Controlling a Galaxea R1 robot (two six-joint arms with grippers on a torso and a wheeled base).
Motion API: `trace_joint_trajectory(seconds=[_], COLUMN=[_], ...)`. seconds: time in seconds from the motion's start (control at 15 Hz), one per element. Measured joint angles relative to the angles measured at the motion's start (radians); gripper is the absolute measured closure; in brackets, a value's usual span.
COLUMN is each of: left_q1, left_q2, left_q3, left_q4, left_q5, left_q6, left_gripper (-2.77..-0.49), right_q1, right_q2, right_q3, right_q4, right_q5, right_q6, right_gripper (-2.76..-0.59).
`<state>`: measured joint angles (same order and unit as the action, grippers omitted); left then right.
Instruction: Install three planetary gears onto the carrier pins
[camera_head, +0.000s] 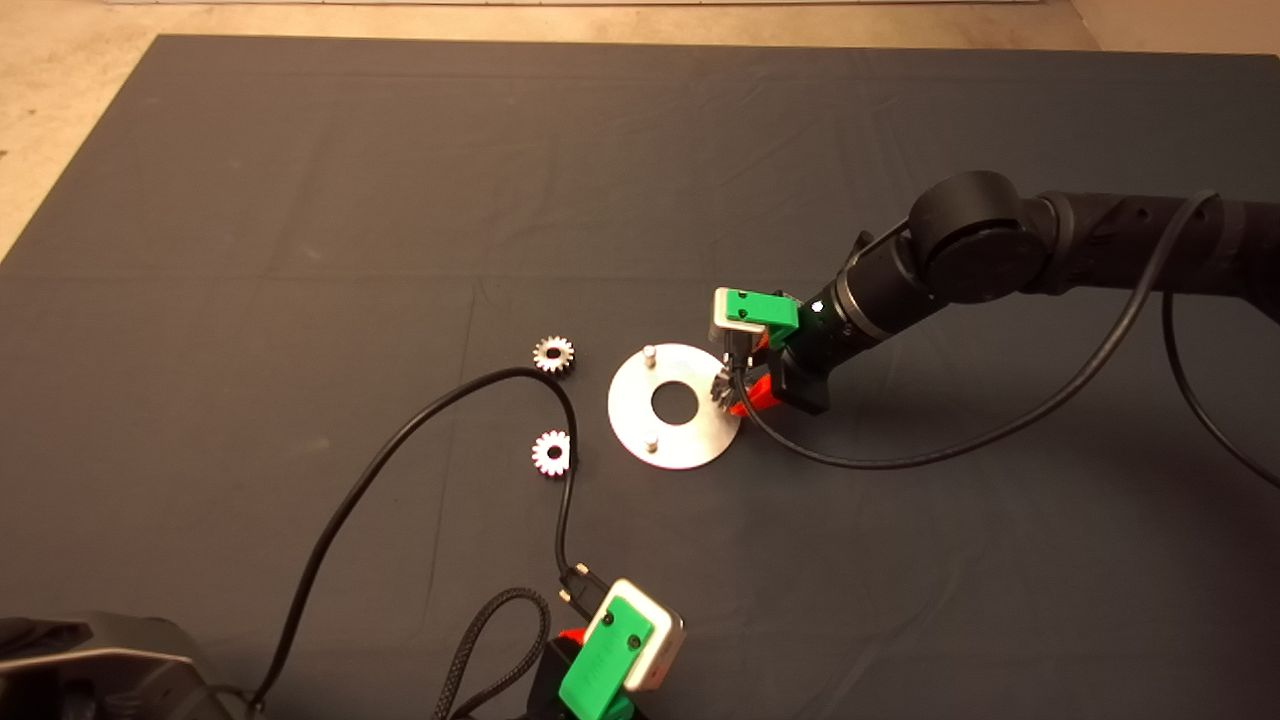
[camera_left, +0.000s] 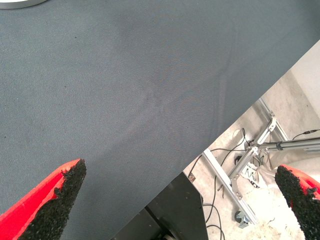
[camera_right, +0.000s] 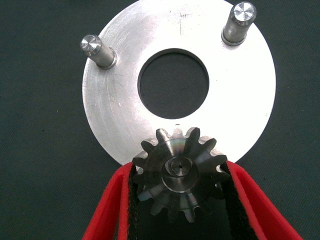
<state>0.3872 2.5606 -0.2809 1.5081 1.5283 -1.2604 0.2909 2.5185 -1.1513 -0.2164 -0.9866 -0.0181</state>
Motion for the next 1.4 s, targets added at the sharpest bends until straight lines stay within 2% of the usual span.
trace_joint_trajectory(seconds=[1.07, 1.27, 1.4], left_q1=[0.000, 0.000, 0.000], left_q2=[0.000, -0.001, 0.000], left_q3=[0.000, 0.000, 0.000], left_q4=[0.000, 0.000, 0.000], left_q5=[0.000, 0.000, 0.000], left_q6=[-0.004, -0.006, -0.006], left_gripper=[-2.75, -2.75, -2.75], right_q1=[0.000, 0.000, 0.000], right_q2=[-0.003, -0.003, -0.003], right_q3=[-0.005, 0.000, 0.005], right_q4=[0.000, 0.000, 0.000], right_q5=[-0.001, -0.016, -0.034], right_q6=[0.000, 0.000, 0.000], right_gripper=[-0.93, -0.93, -0.93])
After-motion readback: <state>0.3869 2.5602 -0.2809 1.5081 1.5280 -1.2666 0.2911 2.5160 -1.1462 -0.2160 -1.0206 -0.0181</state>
